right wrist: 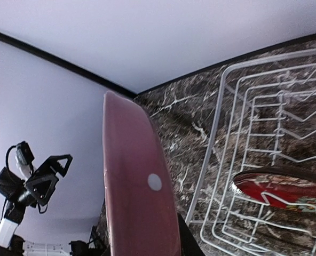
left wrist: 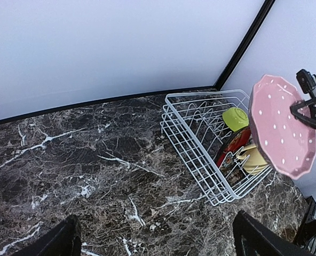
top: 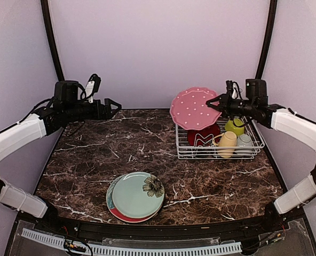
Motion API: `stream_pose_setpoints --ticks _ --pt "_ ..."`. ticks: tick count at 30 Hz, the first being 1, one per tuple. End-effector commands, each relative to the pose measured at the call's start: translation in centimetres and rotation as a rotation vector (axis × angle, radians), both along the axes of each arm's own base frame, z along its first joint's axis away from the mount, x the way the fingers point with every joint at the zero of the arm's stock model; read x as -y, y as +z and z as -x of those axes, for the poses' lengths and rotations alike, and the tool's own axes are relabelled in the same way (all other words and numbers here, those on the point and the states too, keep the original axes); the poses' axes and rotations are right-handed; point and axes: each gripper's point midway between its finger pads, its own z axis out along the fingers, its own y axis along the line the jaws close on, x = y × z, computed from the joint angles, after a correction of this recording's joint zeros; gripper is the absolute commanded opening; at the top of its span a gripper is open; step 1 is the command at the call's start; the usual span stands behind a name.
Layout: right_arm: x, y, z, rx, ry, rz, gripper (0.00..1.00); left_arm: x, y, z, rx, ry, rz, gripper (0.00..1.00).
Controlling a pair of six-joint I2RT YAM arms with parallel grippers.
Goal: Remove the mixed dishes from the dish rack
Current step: Place the plate with another plate.
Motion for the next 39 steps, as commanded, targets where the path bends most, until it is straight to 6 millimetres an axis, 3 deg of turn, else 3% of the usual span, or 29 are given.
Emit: stream_pose_setpoints --ticks 1,13,20,29,39 --pt "-7.5 2.7 4.5 0.064 0.319 -0.121 0.0 -0.2 1.9 0.6 0.042 -0.009 0.031 0.98" --pt "-18.5 -6.4 12.7 -0.088 0.67 0.075 0.0 -0.2 1.2 0.3 0.028 -0.002 0.019 0.98" --pt "-23.0 -9.6 15.7 -0.144 0.808 0.11 0.0 0.0 0.5 0.0 0.011 -0.005 0.013 0.98" --pt "-26.8 -12.5 18.8 -0.196 0.945 0.136 0.0 0.2 0.2 -0.1 -0.001 -0.013 0.015 0.98" --pt "-27.6 -15.3 19.7 -0.239 0.972 0.178 0.0 0.2 0.2 0.0 -0.001 -0.013 0.016 0.98"
